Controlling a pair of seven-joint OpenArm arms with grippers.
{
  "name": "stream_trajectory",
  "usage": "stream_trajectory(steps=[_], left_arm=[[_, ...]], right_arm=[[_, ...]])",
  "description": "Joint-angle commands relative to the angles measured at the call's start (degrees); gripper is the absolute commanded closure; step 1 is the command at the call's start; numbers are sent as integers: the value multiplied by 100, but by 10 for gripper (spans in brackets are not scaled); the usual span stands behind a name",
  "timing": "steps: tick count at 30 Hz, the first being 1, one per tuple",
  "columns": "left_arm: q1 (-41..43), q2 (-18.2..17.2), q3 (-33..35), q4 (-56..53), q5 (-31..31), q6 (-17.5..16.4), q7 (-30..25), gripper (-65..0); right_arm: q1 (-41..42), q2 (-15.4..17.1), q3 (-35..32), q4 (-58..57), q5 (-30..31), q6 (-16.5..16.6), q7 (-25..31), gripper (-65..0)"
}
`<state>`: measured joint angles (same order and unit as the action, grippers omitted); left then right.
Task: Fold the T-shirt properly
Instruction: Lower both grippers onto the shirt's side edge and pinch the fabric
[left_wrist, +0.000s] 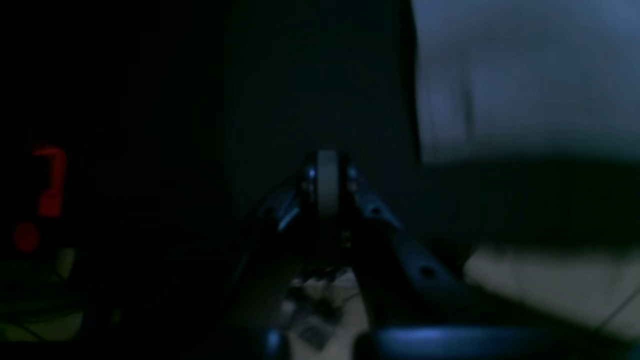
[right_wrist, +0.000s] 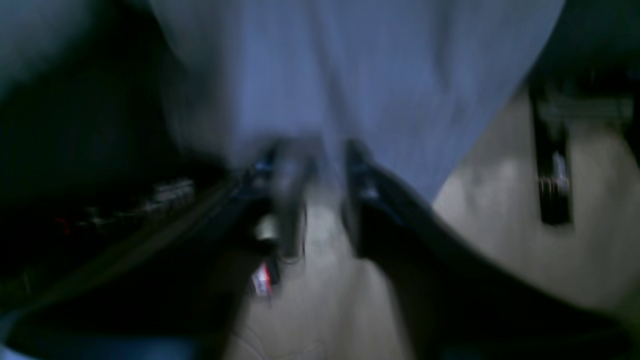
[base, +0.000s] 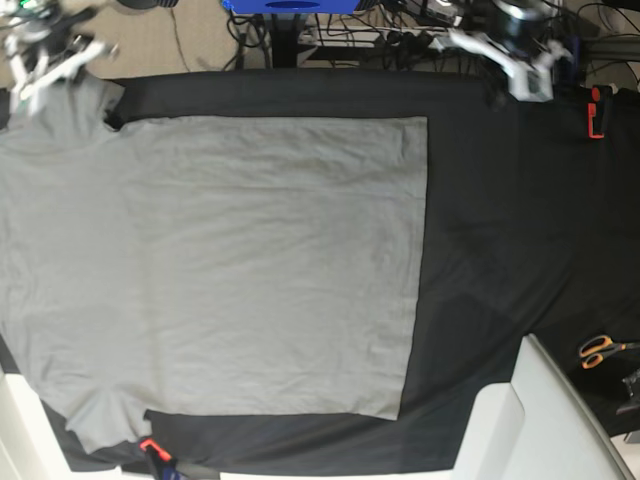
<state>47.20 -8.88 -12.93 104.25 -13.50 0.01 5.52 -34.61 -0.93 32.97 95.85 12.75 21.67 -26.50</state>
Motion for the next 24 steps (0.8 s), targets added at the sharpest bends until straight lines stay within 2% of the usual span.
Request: stream_trajectory(steps=[1,3,4,6,8,10,11,12,14,15,16,24], left_arm=[[-30,-48,-127,200,-184,21,182,0],[-302,-232,-285,279,-536,-93,806,0],[-452,-373,-329,252,-694,-296,1158,0],[-645,-514,-347,191,-993,-691,1650,0],[-751,-593,-347,182,-1248,-849,1949,0],[-760,-593,-347,182,-1354,-849,2072,0],[-768,-593,-347,182,-1371,-849,2081,-21],[-768,-593,-347,182,-1371,-858,2081,-127],[-760,-593,-347,200,-1380,-858,2081,-288],[-760,-558,-347,191,-1380,-858,2081,-344],[-760,-549,-347,182,-1380,-858,2081,-372],[-751,-549,-320,182,-1389,-867,2081,-372]], right_arm=[[169,97,277,142,162,185,0,-260],[617,97,795,125,338,844,-343,-407],[863,97,1094,81,355,1239,-519,-471],[1356,97,1648,-130,364,1833,-809,-542],[1883,150,2342,-482,338,1833,-1073,-548],[2252,414,2782,-860,329,1833,-1398,-534],[2384,554,2905,-1106,329,1833,-1592,-531],[2490,695,2984,-1361,338,1833,-1741,-528],[2586,932,3081,-1827,364,1833,-1794,-528],[2613,1012,3134,-2056,364,1833,-1741,-528],[2621,1082,3160,-2249,364,1833,-1653,-528],[2947,1381,3169,-3489,373,1833,-1099,-528]])
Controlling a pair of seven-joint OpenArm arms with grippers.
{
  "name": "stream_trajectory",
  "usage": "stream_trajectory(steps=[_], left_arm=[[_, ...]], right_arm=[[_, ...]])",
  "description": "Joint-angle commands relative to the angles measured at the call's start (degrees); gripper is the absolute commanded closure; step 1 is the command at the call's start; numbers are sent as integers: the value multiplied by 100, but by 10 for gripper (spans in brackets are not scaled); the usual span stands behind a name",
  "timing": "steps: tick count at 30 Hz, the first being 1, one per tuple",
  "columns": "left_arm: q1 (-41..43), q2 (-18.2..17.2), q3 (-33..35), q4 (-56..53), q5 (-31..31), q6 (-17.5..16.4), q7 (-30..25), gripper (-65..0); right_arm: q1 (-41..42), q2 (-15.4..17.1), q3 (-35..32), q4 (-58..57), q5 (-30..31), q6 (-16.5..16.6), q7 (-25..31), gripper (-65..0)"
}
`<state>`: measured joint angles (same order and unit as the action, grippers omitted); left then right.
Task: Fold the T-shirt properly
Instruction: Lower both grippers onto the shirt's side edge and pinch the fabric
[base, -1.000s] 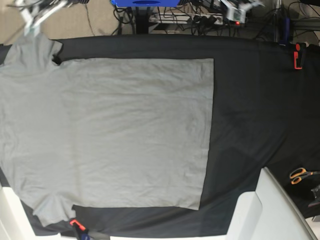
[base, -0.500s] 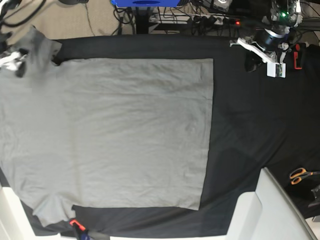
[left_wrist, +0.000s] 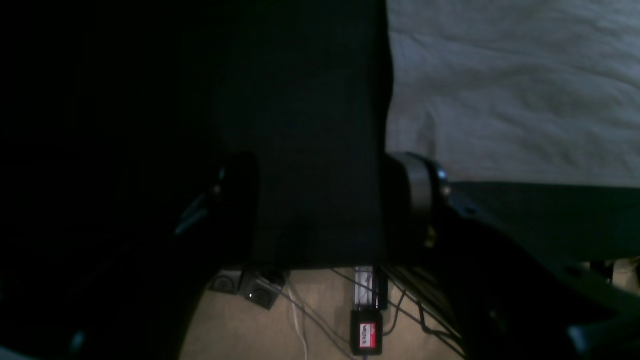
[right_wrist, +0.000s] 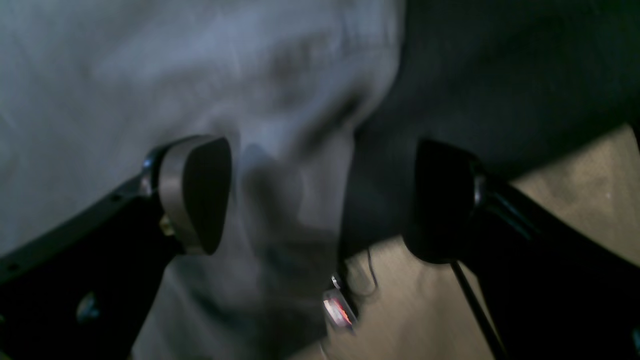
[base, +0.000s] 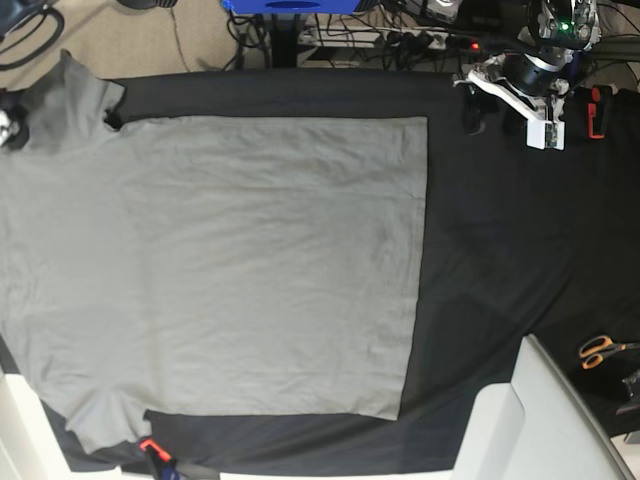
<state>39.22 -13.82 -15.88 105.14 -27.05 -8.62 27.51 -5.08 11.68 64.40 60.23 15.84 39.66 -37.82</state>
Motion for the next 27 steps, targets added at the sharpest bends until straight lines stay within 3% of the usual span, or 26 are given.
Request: stream_trajectory(steps=[1,11,16,27], left_arm=[[47,-55,-25,92,-34,-4,-118,-372],[47,-46,-8,101,-34,-4,-118,-372],[38,-46,-8,110,-34,-4,-118,-372],[-120,-37,1,92,-34,-4,-118,-372]], right_arm=[[29,137,26,-58,65,34,121,-528],[-76,111,35,-322,74,34,68,-527],[-437,102,-62,-313,882,34,-372,-527],[-797,102,-1082,-313,2087,34,-380,-509]])
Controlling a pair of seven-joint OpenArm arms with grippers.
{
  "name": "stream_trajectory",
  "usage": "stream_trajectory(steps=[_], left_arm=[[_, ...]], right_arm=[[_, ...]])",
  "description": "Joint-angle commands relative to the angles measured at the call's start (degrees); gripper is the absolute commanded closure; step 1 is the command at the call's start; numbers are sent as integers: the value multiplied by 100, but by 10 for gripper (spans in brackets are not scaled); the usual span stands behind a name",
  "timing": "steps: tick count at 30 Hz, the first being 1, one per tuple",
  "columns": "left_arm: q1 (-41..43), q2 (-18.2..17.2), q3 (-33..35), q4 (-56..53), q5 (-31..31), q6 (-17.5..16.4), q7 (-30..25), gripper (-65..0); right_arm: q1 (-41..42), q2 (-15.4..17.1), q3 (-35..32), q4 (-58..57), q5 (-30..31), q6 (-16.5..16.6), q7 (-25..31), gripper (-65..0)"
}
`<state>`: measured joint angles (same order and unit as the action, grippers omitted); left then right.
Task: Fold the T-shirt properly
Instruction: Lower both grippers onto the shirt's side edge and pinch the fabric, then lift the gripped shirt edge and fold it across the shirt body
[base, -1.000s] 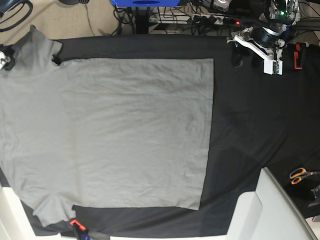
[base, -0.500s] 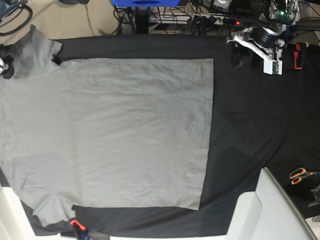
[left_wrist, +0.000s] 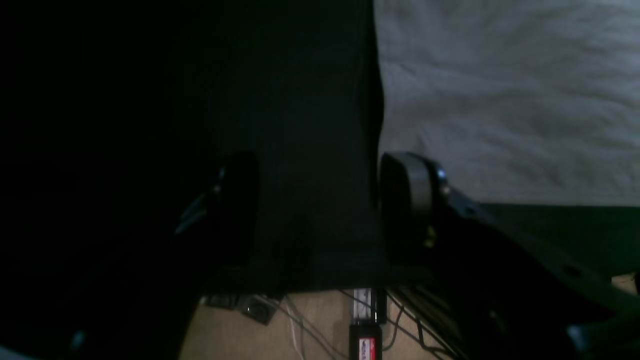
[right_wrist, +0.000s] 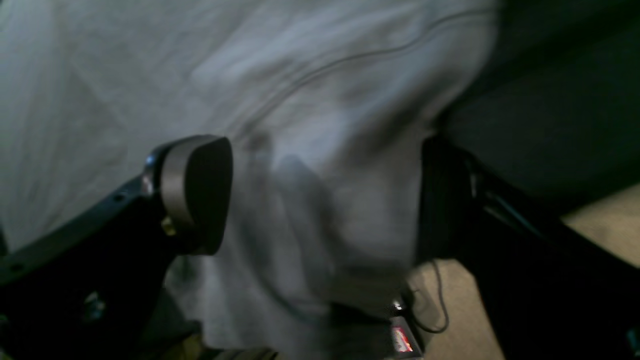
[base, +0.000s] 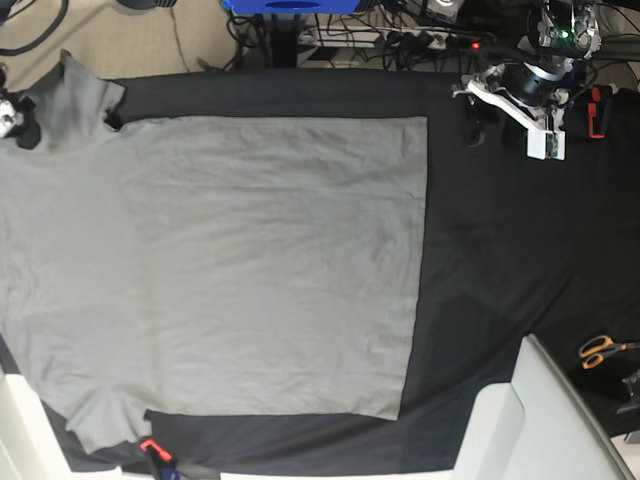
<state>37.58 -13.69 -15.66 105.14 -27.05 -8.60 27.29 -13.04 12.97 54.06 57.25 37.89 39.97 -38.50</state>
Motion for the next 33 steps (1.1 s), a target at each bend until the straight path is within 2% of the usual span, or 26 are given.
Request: stream_trajectory(steps=[1,8,10,12,15,16,18,19,21,24,26,33], left_arm=[[44,-50,-21,92,-34,-6,-96,-372],[35,169,-38,84,-34,-6,-96,-372],[-53,240,-21,75,-34,-6,-96,-372],[-97,345,-21,-4,-34,-6,-96,-372],[-229,486,-21,-268,-34,-6,-96,-372],[-281,547,-21,-365,-34,-6,-96,-383],[-352,662,-30,-611,-42,-6,-96,-385],[-396,714,-21,-725,-130,-15,-96,-385],[-413,714,-38,-945,-579,-103,-96,-387],[-413,644,-65,-1262,-1326,-481,-122,-387],[-413,600,-30,-1358,-1352,-569,-131,-383],[-528,626,-30,-1508,-1361,-560,-149,-380]], right_arm=[[-19,-27,-83,-16,-75,3,-313,-494],[-63,-27,-136,-16,-57,3,-321,-386],[-63,-27,-136,-24,-57,3,-321,-330],[-63,-27,-136,-33,-57,3,-321,-242],[-63,-27,-136,-42,-57,3,-321,-23],[-63,-27,-136,-42,-57,3,-321,0],[-63,-18,-136,-51,-75,3,-321,-27],[-63,-9,-136,-51,-75,3,-321,-17],[-72,-1,-136,-51,-83,3,-321,-2],[-72,-1,-145,-51,-83,3,-321,-3],[-81,-1,-145,-51,-83,3,-321,-3],[-142,17,-145,-33,-83,3,-321,-2]])
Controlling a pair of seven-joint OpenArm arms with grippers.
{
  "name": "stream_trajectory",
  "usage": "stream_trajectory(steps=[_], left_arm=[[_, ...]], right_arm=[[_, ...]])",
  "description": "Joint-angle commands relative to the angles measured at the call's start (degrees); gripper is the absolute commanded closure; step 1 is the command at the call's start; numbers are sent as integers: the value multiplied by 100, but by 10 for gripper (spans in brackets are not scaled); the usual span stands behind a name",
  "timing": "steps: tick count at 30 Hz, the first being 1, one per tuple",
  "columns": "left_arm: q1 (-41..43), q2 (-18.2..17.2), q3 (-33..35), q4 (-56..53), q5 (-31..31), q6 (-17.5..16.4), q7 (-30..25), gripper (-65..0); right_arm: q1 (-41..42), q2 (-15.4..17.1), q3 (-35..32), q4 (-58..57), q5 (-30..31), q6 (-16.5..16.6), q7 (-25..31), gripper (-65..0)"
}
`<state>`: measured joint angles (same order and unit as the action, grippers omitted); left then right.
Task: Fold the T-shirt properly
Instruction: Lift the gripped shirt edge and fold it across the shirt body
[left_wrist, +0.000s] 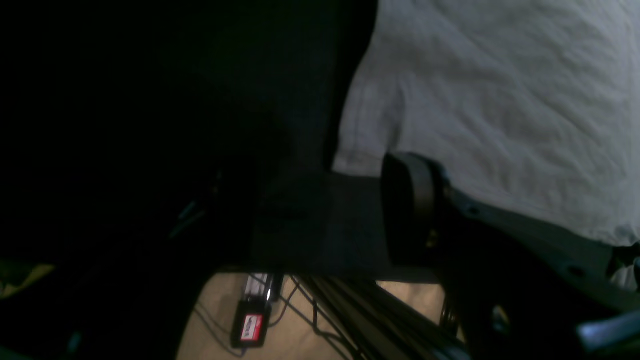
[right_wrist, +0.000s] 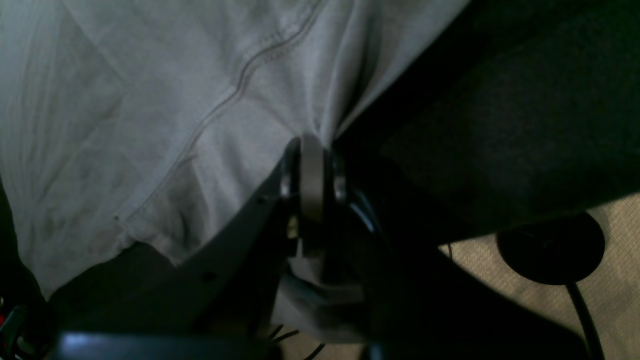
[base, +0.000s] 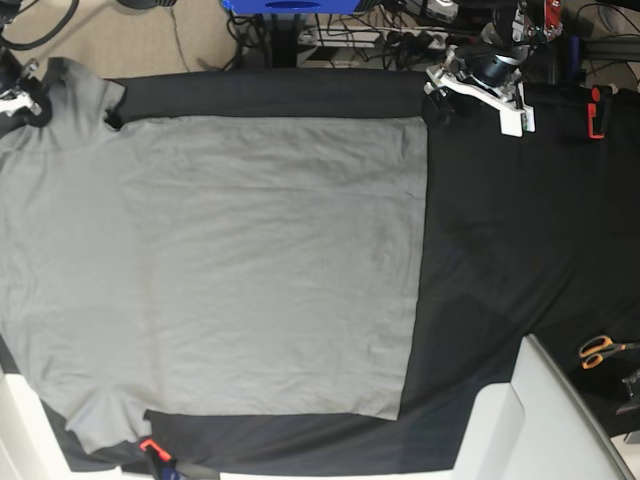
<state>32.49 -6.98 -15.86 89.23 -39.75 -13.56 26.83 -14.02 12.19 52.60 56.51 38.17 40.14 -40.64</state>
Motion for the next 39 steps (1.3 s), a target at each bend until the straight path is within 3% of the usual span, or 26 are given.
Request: stream_trajectory(steps=[1,11,15,24,26,31,39], left_arm=[[-53,-45,-1,4,-82,-64,-103,-380],[-431,131,148,-708,-65,-55,-68,-375],[-449,149,544,-743,-65,-55,-103,-375],[-590,166,544,-822,-65,-55,-94,-369],[-625,166,562,-971,-65,-55,-94,-321],[-827,175,606,-1473,-74,-55,-59,0],[-722,166,808,-1015,-100,-46,-50,0]], right_arm=[[-44,96,2,41,-112,-14,-107,-2],[-53,96,2,41,-112,-14,-107,-2],[-53,96,2,41,-112,-14,-107,-2],[-53,96,2,41,-112,-14,-107,-2],[-53,96,2,41,-112,-14,-107,-2],[-53,96,2,41,-112,-14,-107,-2],[-53,113,2,120,-112,-14,-125,-2]])
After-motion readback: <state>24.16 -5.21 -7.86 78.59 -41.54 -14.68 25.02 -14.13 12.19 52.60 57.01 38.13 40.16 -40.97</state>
